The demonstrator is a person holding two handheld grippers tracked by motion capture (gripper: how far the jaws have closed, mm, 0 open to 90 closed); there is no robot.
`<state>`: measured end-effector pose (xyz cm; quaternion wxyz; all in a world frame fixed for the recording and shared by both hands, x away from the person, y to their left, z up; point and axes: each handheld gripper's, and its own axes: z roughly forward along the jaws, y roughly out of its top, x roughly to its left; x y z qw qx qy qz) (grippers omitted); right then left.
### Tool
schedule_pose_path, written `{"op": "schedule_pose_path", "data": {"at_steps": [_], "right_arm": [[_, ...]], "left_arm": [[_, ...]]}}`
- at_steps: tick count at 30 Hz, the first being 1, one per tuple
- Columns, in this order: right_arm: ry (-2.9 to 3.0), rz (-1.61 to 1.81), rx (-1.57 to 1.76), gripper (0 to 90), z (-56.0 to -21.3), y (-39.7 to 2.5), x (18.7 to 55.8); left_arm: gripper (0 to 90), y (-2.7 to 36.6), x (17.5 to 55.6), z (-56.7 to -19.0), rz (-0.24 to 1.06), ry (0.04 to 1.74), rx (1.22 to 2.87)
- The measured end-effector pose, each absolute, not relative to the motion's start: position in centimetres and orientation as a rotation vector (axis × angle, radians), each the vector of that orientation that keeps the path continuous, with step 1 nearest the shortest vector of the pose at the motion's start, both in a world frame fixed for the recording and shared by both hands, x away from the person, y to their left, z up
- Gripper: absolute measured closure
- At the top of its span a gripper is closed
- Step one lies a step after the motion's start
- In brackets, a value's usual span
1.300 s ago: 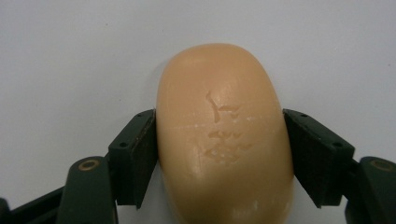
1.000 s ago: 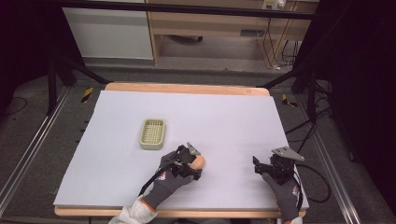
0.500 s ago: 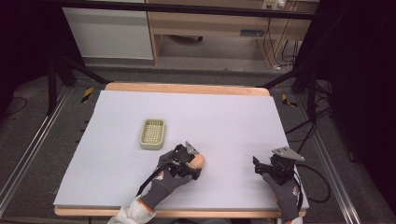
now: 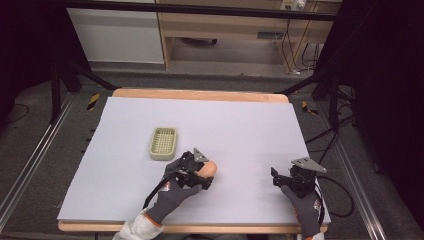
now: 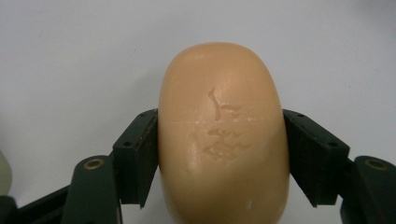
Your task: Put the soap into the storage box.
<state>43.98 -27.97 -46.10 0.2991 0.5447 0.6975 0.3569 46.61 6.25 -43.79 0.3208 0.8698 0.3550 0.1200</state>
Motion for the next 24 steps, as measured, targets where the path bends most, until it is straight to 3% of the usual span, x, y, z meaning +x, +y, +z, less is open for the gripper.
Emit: {"op": "schedule_pose_path", "data": {"at_steps": [24], "right_arm": [[1.845,0.967,1.455,9.4,-46.2,-27.9,44.0]], "left_arm": [[31.6,9.3,47.8,-41.3,0.358,0.995,2.178]]}}
